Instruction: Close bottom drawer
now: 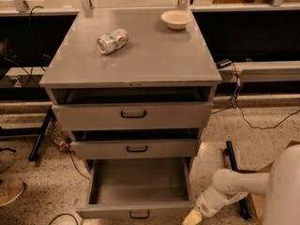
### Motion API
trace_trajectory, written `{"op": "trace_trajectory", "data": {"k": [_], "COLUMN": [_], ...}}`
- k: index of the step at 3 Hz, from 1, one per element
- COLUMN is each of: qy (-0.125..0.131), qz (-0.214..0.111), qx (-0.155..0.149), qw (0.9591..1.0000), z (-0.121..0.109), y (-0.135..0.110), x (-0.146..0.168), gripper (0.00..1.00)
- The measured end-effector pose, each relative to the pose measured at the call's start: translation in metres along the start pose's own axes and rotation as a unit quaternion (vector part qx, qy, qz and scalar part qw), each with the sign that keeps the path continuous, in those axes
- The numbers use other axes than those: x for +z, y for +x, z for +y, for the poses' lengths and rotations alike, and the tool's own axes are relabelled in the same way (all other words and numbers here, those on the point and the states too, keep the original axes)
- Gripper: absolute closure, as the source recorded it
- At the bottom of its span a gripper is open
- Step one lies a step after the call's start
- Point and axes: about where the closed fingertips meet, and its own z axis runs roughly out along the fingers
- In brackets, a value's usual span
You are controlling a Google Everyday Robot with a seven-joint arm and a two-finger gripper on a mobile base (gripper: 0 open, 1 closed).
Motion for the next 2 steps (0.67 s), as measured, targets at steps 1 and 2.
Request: {"op": "trace_trajectory", "data": {"k": [1,2], "qy": [-0.016,-0.005], "qz": [-0.006,-0.028], "qx": [0.022,0.040], "qw": [0.9996,0.9988], "z": [-0.018,-0.044], "y": [0.007,0.004], "x": [0.035,0.076], "gripper": [0.63,0.94]}}
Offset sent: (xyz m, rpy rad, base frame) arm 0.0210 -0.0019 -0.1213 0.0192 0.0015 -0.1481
